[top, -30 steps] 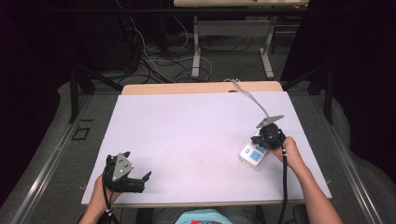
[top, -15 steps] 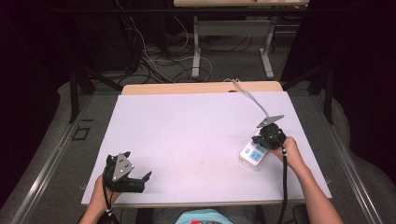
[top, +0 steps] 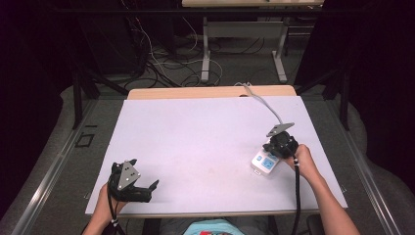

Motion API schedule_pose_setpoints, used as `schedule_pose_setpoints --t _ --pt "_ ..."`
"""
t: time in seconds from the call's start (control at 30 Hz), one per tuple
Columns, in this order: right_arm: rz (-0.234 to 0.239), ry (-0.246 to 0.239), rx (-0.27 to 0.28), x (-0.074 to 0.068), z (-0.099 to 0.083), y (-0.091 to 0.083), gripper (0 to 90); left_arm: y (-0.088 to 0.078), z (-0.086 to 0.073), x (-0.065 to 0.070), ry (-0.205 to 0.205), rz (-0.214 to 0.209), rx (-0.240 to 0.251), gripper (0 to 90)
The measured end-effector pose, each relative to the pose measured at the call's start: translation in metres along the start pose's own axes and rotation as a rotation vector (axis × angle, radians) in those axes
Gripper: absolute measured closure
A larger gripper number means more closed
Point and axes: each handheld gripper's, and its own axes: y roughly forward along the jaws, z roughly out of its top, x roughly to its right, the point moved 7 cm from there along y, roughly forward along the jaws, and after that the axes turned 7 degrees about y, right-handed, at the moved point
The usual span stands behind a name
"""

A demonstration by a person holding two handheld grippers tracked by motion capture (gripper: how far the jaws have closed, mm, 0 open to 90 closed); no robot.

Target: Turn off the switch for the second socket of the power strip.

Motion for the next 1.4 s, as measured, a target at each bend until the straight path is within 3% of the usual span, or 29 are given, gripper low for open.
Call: schedule_pose_setpoints --t 0.07,0.17,0.37,0.5,0.6,0.73,1.4 --pt "-0.009 -0.024 -0.002 0.0021 0.0002 -0.0002 90.0 0.0005 0.0003 0.0008 -0.008 0.0 0.002 0.0" --pt "0.004 0.024 0.002 0.0015 -0.0005 0.0003 90.0 0.0005 0.0005 0.0007 -0.005 0.003 0.003 0.0" --pt "-0.016 0.015 -0.013 0.0011 -0.0004 0.0015 90.0 0.0006 0.0003 0.0006 -0.006 0.003 0.002 0.0" --pt "0.0 0.024 -0.012 0.0017 -0.0006 0.0011 90.0 0.0008 0.0005 0.0008 -0.006 0.002 0.005 0.0" --pt "0.001 0.036 -0.047 0.0024 -0.0016 -0.0008 90.0 0.001 0.0003 0.0006 -0.006 0.002 0.004 0.0" --pt "0.013 0.044 -0.055 0.0023 -0.0024 -0.0017 90.0 0.0008 0.0003 0.0007 -0.006 0.003 0.002 0.0" --pt "0.002 0.044 -0.046 0.0023 -0.0027 -0.0016 90.0 0.0011 0.0003 0.001 -0.004 0.0 0.004 0.0"
